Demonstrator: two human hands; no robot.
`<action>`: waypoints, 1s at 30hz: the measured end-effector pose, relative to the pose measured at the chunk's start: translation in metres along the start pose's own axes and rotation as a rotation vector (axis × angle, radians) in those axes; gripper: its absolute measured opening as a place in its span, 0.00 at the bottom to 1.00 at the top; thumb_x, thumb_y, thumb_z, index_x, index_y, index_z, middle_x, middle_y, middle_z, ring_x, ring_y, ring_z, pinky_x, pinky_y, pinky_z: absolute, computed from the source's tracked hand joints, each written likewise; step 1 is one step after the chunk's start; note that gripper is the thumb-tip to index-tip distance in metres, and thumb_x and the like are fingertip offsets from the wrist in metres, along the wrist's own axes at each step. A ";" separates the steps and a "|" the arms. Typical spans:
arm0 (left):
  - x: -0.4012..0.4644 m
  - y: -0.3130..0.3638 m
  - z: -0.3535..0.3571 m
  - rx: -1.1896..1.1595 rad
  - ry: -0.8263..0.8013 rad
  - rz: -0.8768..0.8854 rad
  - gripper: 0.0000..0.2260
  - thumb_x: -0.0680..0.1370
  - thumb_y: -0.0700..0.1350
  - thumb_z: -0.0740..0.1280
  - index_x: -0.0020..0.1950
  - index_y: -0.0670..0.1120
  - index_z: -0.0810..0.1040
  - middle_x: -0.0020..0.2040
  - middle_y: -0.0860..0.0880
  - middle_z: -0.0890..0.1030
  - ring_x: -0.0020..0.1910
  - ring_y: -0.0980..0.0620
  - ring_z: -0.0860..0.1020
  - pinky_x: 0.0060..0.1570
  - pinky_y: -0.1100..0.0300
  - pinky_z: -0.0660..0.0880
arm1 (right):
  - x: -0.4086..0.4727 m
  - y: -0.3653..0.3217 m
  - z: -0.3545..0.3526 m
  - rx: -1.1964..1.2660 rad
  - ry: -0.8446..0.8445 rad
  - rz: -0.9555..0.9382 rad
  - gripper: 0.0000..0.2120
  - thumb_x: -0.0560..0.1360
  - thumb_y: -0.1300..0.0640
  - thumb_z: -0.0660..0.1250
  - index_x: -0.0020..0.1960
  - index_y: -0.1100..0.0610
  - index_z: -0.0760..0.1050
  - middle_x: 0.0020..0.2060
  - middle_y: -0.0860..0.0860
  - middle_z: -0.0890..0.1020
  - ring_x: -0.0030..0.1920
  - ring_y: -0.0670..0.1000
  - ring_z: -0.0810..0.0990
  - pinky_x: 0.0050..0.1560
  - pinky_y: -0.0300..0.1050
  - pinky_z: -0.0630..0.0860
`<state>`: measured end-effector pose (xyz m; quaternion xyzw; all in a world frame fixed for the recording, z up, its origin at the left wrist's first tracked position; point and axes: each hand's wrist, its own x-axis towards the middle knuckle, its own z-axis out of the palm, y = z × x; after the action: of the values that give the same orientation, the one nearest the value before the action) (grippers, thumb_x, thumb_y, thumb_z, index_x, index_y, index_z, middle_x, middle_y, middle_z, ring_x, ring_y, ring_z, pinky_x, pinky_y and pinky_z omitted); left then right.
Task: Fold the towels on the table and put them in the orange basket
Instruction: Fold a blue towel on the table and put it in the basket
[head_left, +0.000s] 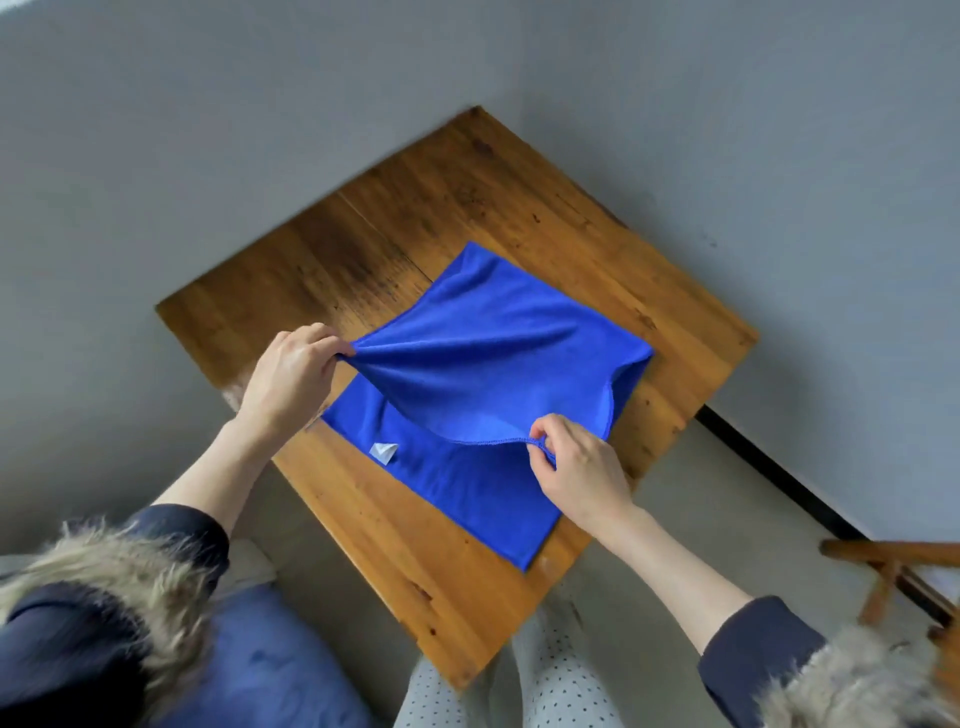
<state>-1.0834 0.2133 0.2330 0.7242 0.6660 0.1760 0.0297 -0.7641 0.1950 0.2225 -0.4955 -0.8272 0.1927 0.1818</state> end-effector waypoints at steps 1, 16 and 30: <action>-0.009 -0.006 0.006 -0.001 -0.027 -0.008 0.08 0.71 0.28 0.67 0.42 0.39 0.82 0.43 0.41 0.82 0.41 0.39 0.79 0.42 0.47 0.75 | -0.010 -0.002 0.011 -0.008 -0.028 0.008 0.04 0.71 0.65 0.69 0.44 0.62 0.74 0.35 0.53 0.79 0.34 0.56 0.79 0.28 0.44 0.72; -0.081 -0.042 0.047 -0.203 0.037 -0.198 0.10 0.71 0.29 0.62 0.45 0.42 0.76 0.47 0.46 0.76 0.37 0.47 0.74 0.36 0.56 0.71 | -0.058 -0.013 0.048 0.001 -0.031 -0.024 0.06 0.68 0.59 0.62 0.33 0.59 0.69 0.27 0.48 0.69 0.27 0.47 0.66 0.27 0.36 0.61; -0.118 -0.072 0.091 -0.074 -0.263 -0.080 0.17 0.67 0.24 0.61 0.51 0.38 0.77 0.51 0.38 0.75 0.46 0.38 0.73 0.45 0.46 0.74 | -0.099 -0.009 0.126 -0.149 -0.653 0.087 0.19 0.73 0.46 0.67 0.54 0.59 0.70 0.49 0.53 0.74 0.50 0.53 0.72 0.57 0.46 0.71</action>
<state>-1.1316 0.1232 0.1026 0.7125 0.6777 0.1025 0.1503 -0.7886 0.0859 0.1081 -0.4544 -0.8317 0.2876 -0.1378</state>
